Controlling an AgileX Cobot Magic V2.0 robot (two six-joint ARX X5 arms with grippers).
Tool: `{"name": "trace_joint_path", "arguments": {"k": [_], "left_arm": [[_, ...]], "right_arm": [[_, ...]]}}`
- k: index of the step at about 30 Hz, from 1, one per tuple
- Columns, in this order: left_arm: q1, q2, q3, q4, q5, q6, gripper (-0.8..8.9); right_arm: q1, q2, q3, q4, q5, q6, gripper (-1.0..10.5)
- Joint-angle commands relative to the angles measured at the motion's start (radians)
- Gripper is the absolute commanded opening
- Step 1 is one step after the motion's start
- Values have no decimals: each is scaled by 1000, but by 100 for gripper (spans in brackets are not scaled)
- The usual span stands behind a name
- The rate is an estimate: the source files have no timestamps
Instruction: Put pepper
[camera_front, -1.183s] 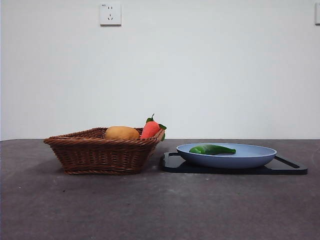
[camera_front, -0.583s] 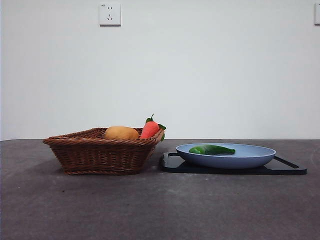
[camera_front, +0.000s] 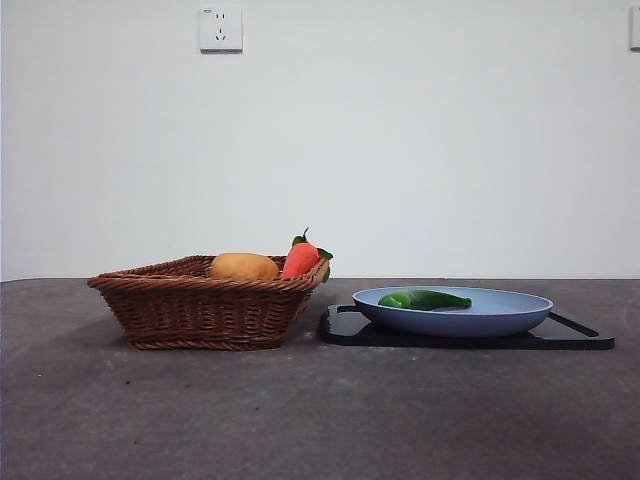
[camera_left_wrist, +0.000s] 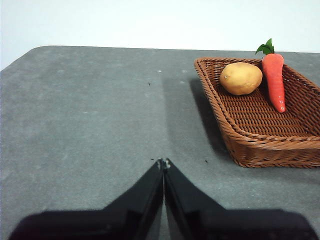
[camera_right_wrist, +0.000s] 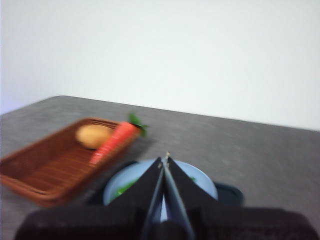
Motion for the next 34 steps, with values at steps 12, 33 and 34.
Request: {"name": "trace_joint_path", "arguments": {"k": [12,33,34], "left_arm": [[3,-4,-10,6,1,-7,8],[3,-4,-10,6,1,-7,8],[3,-4,-10,6,1,-7,8]], "right_arm": [[0,-182,-282,35,112,59,11],[0,-201,-306,-36,112,97,11],[0,-201,-306,-36,112,97,11]]}}
